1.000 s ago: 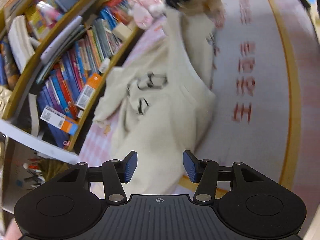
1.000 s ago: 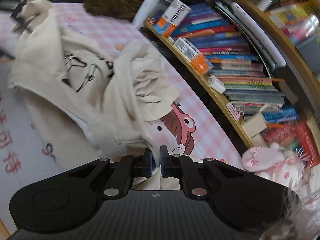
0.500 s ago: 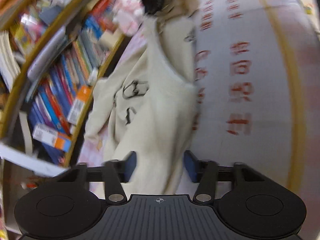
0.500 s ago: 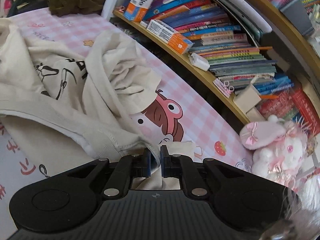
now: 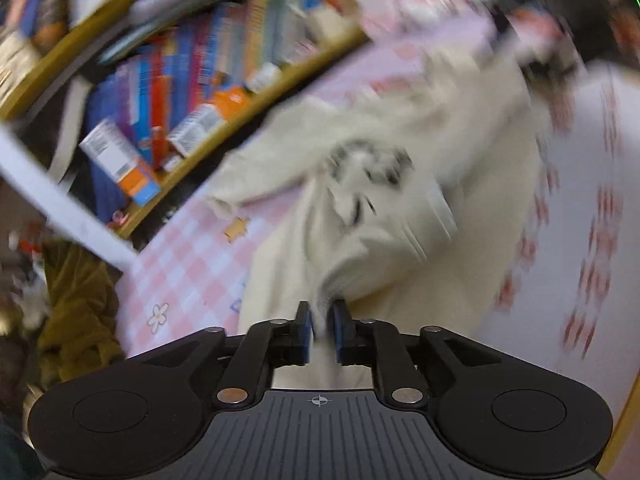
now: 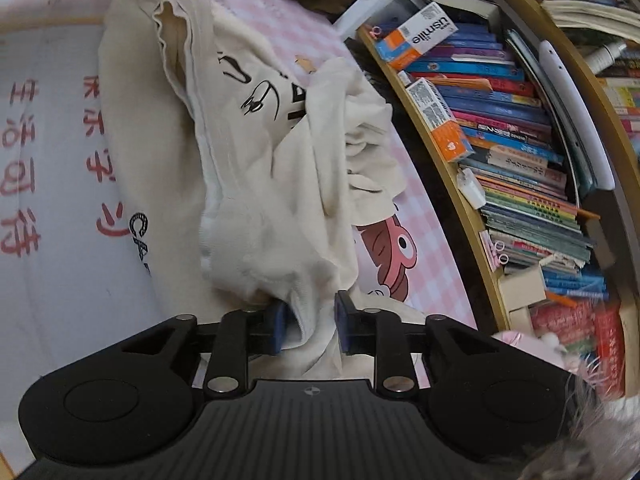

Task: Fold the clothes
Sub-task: 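Lift the T-shirt with both tools and shake it out in the air, then lower the T-shirt flat onto the table and open both tools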

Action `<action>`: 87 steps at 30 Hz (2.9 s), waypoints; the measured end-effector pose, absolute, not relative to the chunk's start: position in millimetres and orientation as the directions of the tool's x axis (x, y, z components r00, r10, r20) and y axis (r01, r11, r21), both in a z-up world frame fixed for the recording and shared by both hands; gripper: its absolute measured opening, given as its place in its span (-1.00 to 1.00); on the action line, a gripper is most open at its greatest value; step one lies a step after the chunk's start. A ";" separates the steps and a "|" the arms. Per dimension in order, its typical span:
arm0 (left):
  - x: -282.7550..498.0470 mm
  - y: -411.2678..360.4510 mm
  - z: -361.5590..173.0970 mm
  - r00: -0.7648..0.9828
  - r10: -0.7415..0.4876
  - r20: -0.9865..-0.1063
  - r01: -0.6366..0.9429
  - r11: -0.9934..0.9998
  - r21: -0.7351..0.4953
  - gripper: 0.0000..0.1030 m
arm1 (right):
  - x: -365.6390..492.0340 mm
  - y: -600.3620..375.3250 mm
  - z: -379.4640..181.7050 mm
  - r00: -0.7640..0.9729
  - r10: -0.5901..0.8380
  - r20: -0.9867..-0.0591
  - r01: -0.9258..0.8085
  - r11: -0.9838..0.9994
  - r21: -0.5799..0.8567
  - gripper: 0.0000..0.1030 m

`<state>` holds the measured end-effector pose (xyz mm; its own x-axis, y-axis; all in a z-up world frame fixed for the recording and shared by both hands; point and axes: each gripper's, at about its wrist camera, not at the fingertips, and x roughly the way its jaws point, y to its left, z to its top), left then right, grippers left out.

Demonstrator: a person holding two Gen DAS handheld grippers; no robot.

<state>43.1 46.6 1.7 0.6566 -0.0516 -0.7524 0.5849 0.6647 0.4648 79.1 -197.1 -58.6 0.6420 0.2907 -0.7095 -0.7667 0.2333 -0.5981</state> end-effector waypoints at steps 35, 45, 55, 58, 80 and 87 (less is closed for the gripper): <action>-185.5 95.4 350.1 0.725 0.027 0.689 -0.224 0.954 0.199 -0.93 | -203.0 -241.1 337.6 0.737 0.252 0.627 0.204 0.802 -0.562 -0.95; -53.1 85.5 285.4 0.979 -0.037 0.201 -0.021 0.960 0.280 -0.93 | -84.4 -262.5 300.8 0.952 0.287 0.110 -0.172 0.793 -0.585 -0.94; 152.8 43.1 41.9 0.841 0.087 -0.534 0.142 0.917 0.373 -0.93 | 133.4 -240.9 73.9 0.763 0.221 -0.608 -0.534 0.745 -0.399 -0.95; 191.3 35.8 16.6 0.803 0.137 -0.579 0.132 0.908 0.398 -0.93 | 181.3 -231.9 43.0 0.745 0.197 -0.638 -0.532 0.752 -0.389 -0.95; 254.7 101.0 -28.4 0.673 0.169 -0.720 0.045 0.962 0.268 0.30 | 372.0 -209.7 -50.6 0.556 0.144 -0.819 -0.539 0.812 -0.223 0.07; 106.2 173.9 -21.4 0.691 0.187 -0.699 -0.067 0.978 0.195 0.29 | 246.2 -243.6 -14.0 0.567 0.342 -0.749 -0.587 0.806 -0.077 0.12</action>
<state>106.2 173.9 -21.4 0.6908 0.1867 -0.6985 -0.0671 0.9785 0.1951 246.2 -243.6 -14.0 0.5674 0.3420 -0.7491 -0.5872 0.8058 -0.0768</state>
